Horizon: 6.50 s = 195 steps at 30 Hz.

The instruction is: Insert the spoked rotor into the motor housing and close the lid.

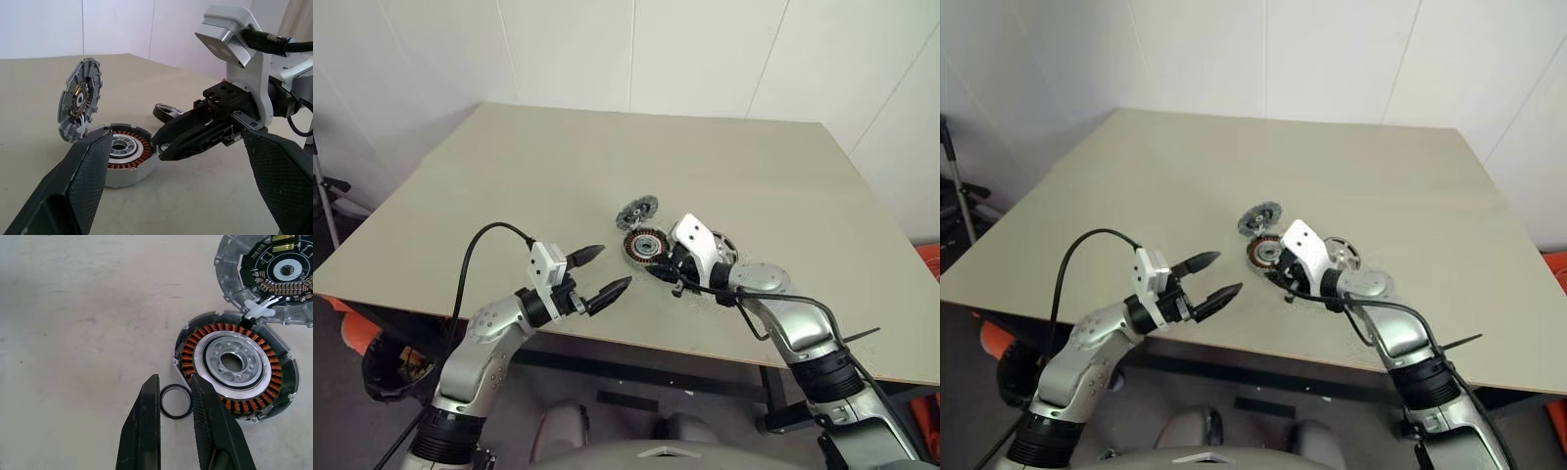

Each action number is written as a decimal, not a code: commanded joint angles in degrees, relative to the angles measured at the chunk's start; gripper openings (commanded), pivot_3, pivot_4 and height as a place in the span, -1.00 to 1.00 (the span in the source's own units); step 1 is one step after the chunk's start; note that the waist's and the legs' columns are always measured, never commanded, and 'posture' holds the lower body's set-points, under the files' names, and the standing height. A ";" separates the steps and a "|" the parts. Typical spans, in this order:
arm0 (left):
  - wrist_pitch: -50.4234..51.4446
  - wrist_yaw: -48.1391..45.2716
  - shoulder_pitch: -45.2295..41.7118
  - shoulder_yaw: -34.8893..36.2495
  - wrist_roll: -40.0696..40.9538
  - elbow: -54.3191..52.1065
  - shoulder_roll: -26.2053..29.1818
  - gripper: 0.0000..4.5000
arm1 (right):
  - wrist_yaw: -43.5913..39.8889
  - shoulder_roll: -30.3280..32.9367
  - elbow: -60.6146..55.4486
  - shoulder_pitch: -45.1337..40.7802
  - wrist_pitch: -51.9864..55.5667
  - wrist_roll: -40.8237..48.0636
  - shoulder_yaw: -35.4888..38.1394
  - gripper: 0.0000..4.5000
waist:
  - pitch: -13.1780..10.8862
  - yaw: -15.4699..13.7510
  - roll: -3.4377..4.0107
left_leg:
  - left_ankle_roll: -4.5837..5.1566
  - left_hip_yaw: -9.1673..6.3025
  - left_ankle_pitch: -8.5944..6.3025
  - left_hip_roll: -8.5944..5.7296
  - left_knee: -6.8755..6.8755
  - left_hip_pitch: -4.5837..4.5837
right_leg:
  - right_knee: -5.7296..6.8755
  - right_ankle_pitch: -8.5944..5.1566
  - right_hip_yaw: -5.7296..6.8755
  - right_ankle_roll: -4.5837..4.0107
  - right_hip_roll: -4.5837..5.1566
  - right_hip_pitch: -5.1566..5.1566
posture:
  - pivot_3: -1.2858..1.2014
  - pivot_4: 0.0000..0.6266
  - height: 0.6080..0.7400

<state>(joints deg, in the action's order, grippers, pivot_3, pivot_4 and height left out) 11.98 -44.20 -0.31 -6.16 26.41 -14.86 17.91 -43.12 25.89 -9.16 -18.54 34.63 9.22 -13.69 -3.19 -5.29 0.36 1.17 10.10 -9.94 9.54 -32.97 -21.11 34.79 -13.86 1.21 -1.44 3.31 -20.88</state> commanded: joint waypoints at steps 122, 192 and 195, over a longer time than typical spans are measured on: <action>-3.57 -1.26 -3.12 0.16 -1.52 5.36 -2.78 1.00 | 3.82 -7.78 25.32 -14.50 -6.75 -1.97 4.58 -0.99 | -0.05 -0.13 0.07 | -0.09 0.09 0.06 0.06 0.04 -0.07 | 0.02 0.09 0.03 -0.17 0.00 -0.13 | 0.03 -1.00 1.00; -1.00 -2.70 -3.81 1.06 -0.08 4.39 -1.61 1.00 | 48.79 -23.93 -9.25 -2.57 43.78 32.81 56.85 0.99 | 0.05 -0.26 0.41 | -0.82 0.13 0.50 -0.02 0.78 -0.01 | -0.02 -0.22 0.03 0.17 0.00 -0.47 | 0.03 -1.00 1.00; -1.02 -2.69 -3.62 1.10 -0.04 4.18 -1.58 1.00 | 49.41 -24.33 -8.79 -2.83 43.95 32.88 57.29 0.99 | 0.05 -0.26 0.41 | -0.83 0.14 0.50 -0.02 0.77 -0.01 | -0.02 -0.22 0.03 0.17 0.00 -0.47 | 0.03 -1.00 1.00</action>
<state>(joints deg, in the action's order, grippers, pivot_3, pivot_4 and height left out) 11.30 -47.02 -3.26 -5.73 25.65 -8.10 16.02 5.97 1.86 -17.54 -19.99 78.97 40.74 43.21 -3.14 -5.55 0.77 0.34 10.23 -9.44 9.52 -32.20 -21.12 34.77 -14.08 1.24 -1.28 3.30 -21.35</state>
